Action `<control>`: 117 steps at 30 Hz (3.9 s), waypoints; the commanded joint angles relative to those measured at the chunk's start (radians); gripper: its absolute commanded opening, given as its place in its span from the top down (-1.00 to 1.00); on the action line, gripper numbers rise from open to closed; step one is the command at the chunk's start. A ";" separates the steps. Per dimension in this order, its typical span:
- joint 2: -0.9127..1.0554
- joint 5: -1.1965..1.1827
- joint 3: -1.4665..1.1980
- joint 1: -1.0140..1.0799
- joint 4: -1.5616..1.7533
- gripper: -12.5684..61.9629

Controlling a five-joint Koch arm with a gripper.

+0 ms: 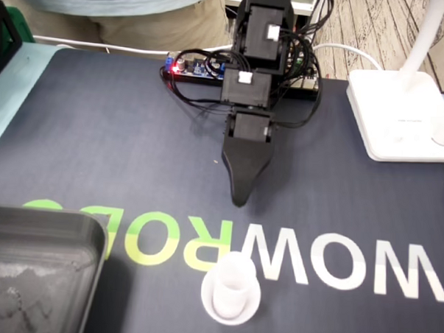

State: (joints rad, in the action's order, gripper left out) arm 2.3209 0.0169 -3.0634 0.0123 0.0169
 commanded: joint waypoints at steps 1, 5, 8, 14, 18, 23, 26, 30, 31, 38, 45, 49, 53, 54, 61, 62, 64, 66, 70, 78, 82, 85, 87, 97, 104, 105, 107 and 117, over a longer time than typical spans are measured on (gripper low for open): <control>0.066 0.000 -0.040 0.002 0.000 -0.24; 0.066 0.005 -0.038 0.005 0.000 -0.25; 0.071 0.006 -0.038 0.003 0.008 -0.24; 0.080 0.089 0.034 0.002 0.020 -0.24; 0.080 0.201 0.101 0.008 0.031 -0.24; 0.080 0.258 0.236 0.032 0.021 -0.23; 0.080 0.307 0.290 0.043 0.021 -0.22; 0.080 0.476 0.293 0.044 0.069 -0.22; 0.080 0.518 0.291 0.046 0.095 -0.22; 0.066 1.028 0.285 0.046 0.364 -0.21; 0.017 1.330 0.224 0.040 0.558 -0.20; -0.109 1.379 0.164 0.051 0.758 -0.20; -0.270 1.396 0.137 0.069 0.957 -0.20; -0.316 1.407 0.137 0.071 1.015 -0.20; -0.545 1.447 0.137 0.075 1.292 -0.20; -0.548 1.445 0.135 0.072 1.292 -0.20; -0.565 1.445 0.135 0.071 1.290 -0.20; -0.588 1.442 0.147 0.067 1.287 -0.21; -0.623 1.431 0.183 0.069 1.287 -0.25; -0.695 1.425 0.201 0.055 1.296 -0.21; -0.755 1.466 0.236 0.044 1.296 -0.21; -0.799 1.497 0.279 0.044 1.296 -0.21; -0.830 1.514 0.313 0.043 1.296 -0.21; -0.980 1.539 0.423 0.043 1.301 -0.21; -1.077 1.549 0.512 0.018 1.299 -0.21; -1.088 1.552 0.526 0.014 1.301 -0.21; -1.109 1.555 0.554 0.003 1.301 -0.19; -1.170 1.574 0.591 -0.002 1.296 -0.03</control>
State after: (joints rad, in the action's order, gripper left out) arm 1.1474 1.5892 -2.4958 0.0123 1.2349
